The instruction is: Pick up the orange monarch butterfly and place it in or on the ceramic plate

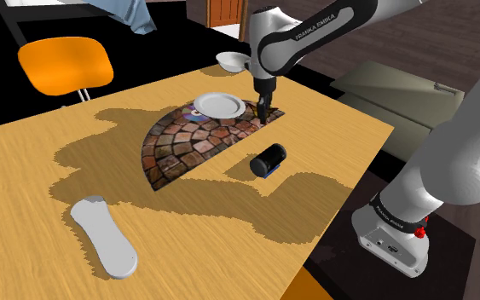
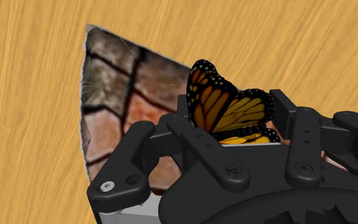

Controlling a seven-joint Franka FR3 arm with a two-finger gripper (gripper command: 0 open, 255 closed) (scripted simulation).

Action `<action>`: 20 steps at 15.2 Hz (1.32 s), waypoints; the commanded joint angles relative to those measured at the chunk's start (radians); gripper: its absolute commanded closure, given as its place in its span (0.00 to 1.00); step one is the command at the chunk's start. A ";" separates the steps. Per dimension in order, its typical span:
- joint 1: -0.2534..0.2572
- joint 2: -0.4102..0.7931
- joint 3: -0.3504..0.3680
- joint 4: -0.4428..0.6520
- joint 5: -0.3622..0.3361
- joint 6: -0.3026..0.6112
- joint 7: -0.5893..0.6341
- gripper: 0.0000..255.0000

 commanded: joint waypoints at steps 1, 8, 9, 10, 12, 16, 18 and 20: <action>0.000 -0.015 0.001 0.008 0.002 -0.023 -0.003 1.00; 0.001 -0.064 0.002 0.049 0.009 -0.113 -0.014 1.00; 0.002 -0.070 0.002 0.056 0.010 -0.126 -0.016 1.00; 0.002 -0.077 0.002 0.063 0.011 -0.139 -0.018 1.00; 0.002 -0.088 0.002 0.078 0.012 -0.165 -0.021 1.00; 0.010 -0.021 0.011 0.177 0.016 -0.199 -0.010 1.00; 0.018 0.054 0.018 0.270 0.017 -0.218 0.003 1.00; 0.027 0.130 0.023 0.369 0.018 -0.242 0.014 1.00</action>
